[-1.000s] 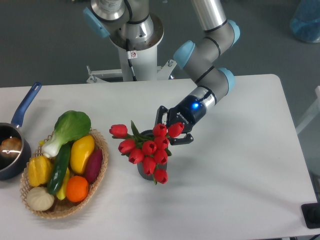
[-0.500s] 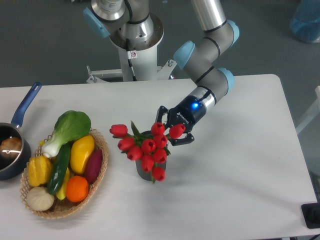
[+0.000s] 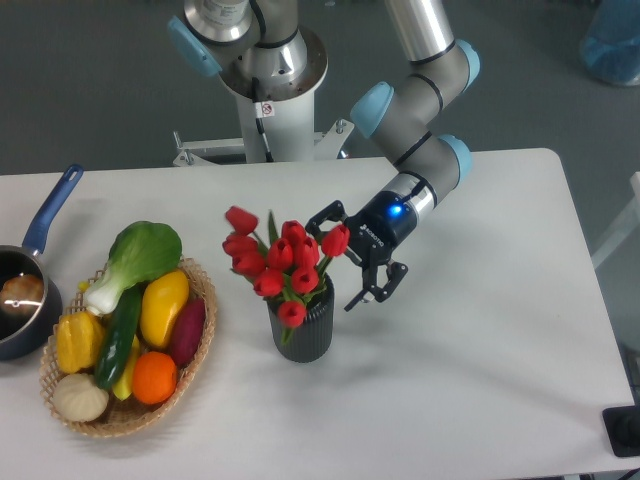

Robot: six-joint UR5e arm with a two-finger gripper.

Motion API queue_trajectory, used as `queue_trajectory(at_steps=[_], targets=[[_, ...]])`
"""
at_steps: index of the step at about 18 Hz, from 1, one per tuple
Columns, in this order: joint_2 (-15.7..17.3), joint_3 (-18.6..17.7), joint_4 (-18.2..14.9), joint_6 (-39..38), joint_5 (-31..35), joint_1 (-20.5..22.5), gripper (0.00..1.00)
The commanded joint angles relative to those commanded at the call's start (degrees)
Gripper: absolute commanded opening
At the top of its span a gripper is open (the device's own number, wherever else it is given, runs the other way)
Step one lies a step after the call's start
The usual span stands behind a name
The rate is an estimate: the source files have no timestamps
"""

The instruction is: Insert the flowers into the vase

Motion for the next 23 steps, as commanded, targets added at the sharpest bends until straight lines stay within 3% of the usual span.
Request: queue_trajectory(at_steps=[5, 9, 15, 20, 23], targets=[[-0.1, -0.2, 0.0, 0.0, 0.0, 0.5, 1.00], [0.2, -0.7, 0.0, 0.0, 3.6, 3.9, 1.00], [0.9, -0.9, -0.1, 0.0, 4.3, 4.2, 1.00], [1.0, 4.9, -0.1, -0.2, 11.6, 9.5, 1.00], [1.0, 9.6, -0.1, -0.7, 12.2, 12.3, 1.00]])
